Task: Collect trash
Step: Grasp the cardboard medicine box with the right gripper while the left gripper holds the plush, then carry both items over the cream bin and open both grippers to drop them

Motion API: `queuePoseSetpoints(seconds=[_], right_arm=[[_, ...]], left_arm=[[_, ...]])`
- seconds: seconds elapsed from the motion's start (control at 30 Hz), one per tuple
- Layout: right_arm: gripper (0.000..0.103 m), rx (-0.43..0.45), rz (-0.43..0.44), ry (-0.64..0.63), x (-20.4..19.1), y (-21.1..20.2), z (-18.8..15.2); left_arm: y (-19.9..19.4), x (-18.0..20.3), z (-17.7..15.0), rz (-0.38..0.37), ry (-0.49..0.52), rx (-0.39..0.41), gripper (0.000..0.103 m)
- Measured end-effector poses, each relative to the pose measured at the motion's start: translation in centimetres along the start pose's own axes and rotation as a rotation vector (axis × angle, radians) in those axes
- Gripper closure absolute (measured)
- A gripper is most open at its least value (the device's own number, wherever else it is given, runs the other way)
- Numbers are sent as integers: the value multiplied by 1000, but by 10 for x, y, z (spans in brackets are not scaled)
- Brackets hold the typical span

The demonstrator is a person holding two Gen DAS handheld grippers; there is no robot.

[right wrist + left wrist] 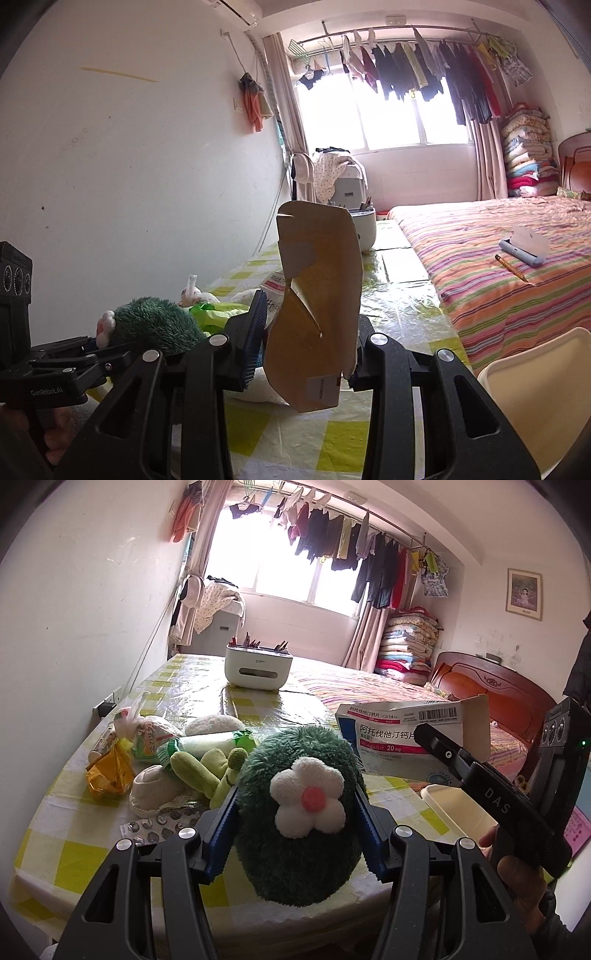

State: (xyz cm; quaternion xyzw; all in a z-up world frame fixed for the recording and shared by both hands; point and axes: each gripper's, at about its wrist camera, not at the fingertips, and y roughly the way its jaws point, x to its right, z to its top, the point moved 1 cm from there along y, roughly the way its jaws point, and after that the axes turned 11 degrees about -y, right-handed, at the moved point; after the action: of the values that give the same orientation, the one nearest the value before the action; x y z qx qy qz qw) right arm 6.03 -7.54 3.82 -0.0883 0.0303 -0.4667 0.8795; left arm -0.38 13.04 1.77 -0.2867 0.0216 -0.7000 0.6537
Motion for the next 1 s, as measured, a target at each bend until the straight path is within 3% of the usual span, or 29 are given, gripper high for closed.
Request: queuePoseSetpoints(seconds=[0.33,0.63,1.0], right_arm=[[69,44,-197,120,47,-24,-6],[69,16,-376,262,97,-48,-13],[69,-28,-492,431,138,-73,-34]], left_arm=[[26,41,-1,-64,42,-42,47],[52,82,-1,-148,66,-96,47],[78,129,6,-249,67,-132,47]])
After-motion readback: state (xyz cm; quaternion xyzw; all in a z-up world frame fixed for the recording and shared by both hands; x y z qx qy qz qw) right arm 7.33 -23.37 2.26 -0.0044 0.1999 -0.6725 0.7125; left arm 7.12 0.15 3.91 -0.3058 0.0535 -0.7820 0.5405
